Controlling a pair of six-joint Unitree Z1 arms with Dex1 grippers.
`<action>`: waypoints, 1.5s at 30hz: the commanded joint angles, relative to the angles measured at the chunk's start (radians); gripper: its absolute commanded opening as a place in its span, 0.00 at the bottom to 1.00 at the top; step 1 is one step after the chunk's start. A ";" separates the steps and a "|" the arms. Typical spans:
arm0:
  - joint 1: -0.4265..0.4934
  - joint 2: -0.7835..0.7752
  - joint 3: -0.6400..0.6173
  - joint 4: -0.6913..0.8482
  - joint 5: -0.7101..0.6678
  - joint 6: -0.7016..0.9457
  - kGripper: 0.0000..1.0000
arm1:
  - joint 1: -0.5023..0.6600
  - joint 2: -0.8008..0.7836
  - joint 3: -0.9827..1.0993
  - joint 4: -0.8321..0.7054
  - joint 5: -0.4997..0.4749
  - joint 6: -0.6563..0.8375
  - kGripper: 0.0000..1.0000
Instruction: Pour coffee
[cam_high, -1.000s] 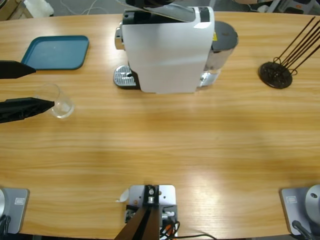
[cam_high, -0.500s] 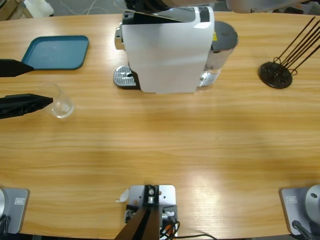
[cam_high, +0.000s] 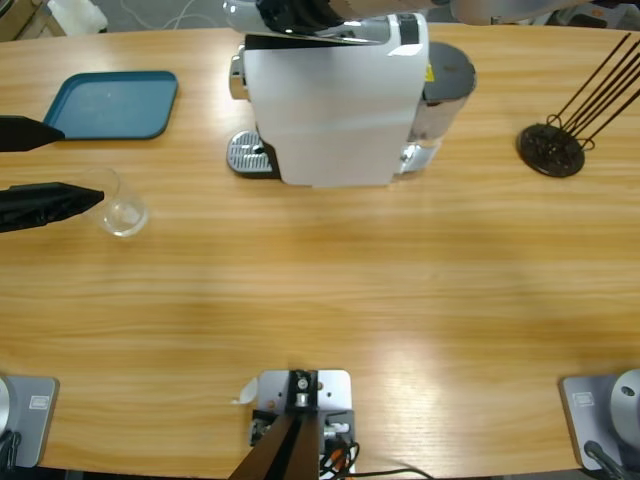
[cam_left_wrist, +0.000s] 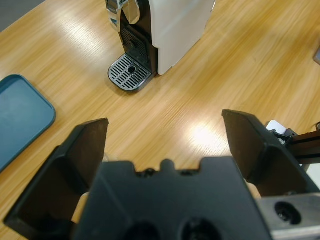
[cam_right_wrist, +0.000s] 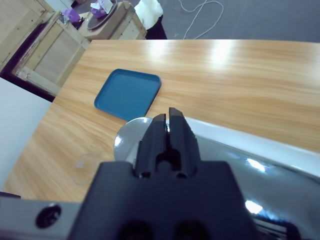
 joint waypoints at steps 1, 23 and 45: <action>0.009 -0.018 0.036 -0.012 0.012 -0.012 0.99 | 0.018 0.243 0.147 0.068 0.060 0.055 0.00; 0.035 -0.012 0.058 0.016 0.171 0.000 0.99 | 0.022 -0.333 0.002 0.347 0.119 -0.503 1.00; 0.095 0.116 0.219 -0.025 0.321 -0.018 1.00 | 0.043 -0.401 0.315 0.295 0.122 -0.375 1.00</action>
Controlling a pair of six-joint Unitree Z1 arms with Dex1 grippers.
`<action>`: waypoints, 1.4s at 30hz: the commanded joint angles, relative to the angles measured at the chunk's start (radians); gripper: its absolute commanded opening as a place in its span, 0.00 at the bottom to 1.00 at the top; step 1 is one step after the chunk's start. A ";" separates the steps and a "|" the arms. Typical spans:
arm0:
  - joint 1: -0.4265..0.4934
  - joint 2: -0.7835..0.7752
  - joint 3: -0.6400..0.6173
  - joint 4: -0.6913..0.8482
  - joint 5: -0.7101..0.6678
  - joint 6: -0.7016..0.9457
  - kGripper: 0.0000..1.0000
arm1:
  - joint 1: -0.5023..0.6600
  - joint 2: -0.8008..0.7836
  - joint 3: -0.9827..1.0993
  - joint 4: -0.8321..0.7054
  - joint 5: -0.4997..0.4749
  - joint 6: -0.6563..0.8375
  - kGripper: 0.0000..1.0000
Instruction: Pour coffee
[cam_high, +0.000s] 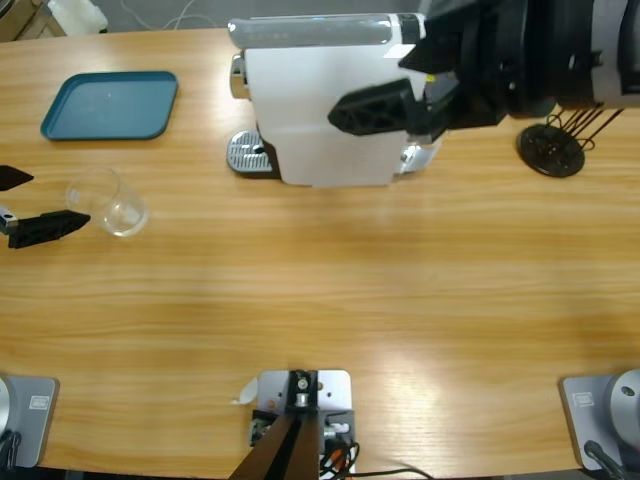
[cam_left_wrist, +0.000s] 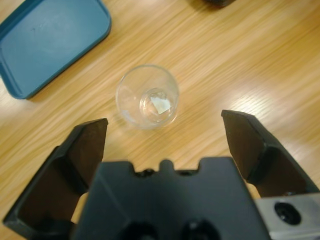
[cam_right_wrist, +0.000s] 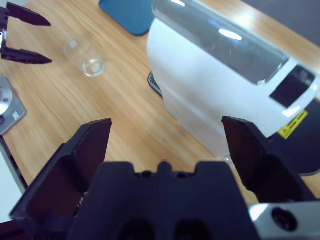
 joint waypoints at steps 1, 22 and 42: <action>0.038 0.088 0.065 -0.066 0.023 -0.023 1.00 | 0.014 0.029 0.065 -0.024 0.017 0.030 1.00; 0.116 0.299 0.095 -0.271 0.017 -0.067 0.99 | 0.014 0.050 0.114 -0.065 0.023 0.056 1.00; 0.114 0.352 0.128 -0.357 -0.005 -0.064 0.60 | 0.014 0.051 0.129 -0.073 0.020 0.059 1.00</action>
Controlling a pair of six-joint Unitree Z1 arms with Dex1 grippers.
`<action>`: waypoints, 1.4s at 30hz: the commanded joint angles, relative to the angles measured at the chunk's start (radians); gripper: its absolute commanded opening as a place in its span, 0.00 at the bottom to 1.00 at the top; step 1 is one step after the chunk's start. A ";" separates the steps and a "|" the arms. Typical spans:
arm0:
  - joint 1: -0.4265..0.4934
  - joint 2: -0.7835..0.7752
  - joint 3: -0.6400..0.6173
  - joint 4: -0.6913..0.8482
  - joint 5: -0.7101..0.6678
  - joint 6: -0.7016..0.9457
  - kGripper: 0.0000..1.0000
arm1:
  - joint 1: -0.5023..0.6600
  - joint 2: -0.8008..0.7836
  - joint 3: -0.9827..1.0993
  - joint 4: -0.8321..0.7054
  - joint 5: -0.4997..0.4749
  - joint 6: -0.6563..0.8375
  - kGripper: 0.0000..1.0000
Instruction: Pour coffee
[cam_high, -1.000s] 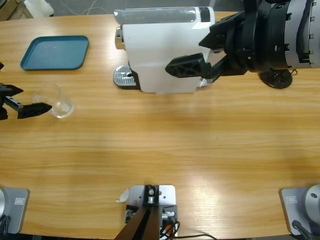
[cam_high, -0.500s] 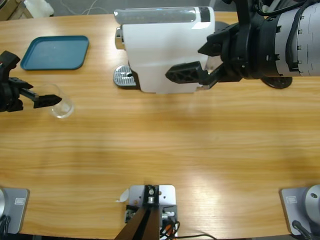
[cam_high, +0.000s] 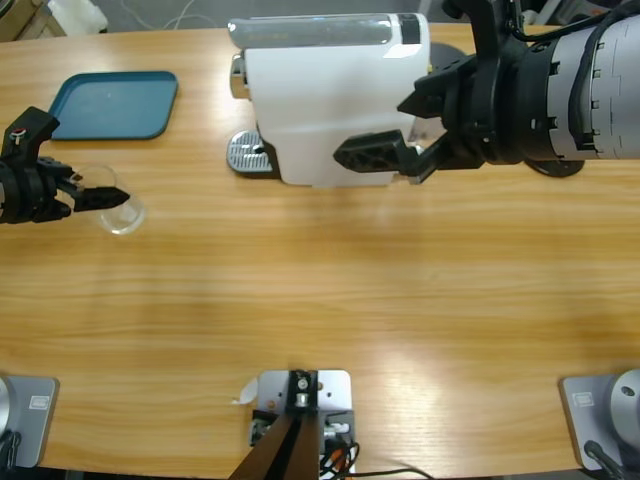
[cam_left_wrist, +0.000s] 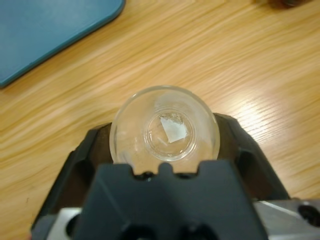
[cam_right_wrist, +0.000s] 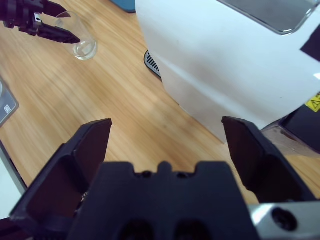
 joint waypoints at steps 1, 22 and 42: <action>0.004 0.046 0.033 -0.024 -0.013 -0.002 0.60 | 0.011 0.036 0.036 -0.013 0.015 0.012 1.00; 0.151 0.292 -0.398 0.080 -0.572 0.604 0.00 | -0.023 -0.077 0.098 0.024 -0.002 -0.004 1.00; 0.016 0.485 -0.532 0.076 -0.482 0.726 0.00 | -0.047 -0.134 0.111 0.080 -0.003 -0.006 1.00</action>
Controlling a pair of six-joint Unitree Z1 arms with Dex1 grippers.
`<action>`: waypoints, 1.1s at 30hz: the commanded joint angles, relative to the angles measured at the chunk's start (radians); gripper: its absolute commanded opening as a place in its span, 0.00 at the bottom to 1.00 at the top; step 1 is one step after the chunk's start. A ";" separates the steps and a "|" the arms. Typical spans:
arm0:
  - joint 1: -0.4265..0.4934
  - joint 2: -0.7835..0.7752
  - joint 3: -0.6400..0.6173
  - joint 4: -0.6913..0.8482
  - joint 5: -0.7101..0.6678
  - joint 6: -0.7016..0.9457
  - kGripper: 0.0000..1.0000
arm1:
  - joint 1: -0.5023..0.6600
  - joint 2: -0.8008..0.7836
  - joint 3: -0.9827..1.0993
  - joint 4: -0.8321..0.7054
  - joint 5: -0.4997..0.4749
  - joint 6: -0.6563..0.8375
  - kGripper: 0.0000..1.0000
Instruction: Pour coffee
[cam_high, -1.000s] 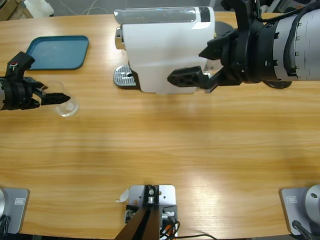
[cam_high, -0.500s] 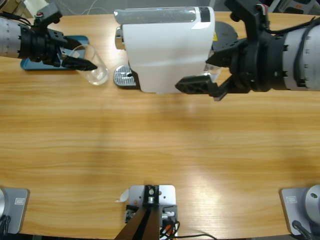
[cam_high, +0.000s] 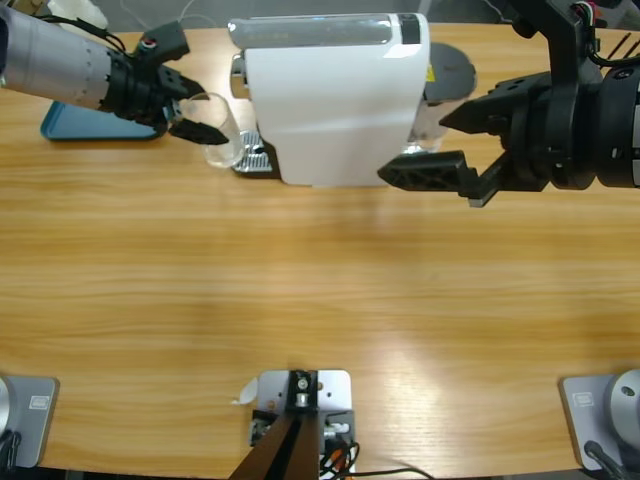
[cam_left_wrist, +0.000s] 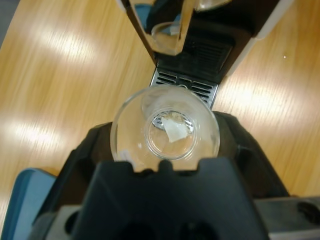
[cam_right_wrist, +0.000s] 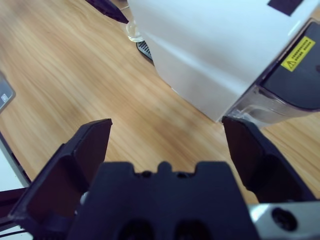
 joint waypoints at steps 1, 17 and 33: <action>-0.039 0.105 -0.037 0.002 0.013 0.021 0.00 | -0.023 -0.021 0.038 0.020 -0.003 -0.008 1.00; -0.062 0.122 -0.084 -0.002 0.009 0.018 0.00 | -0.032 -0.020 0.058 0.020 -0.002 -0.006 1.00; -0.068 0.140 -0.084 -0.011 0.009 -0.008 0.00 | -0.032 -0.008 0.063 0.014 0.001 -0.006 1.00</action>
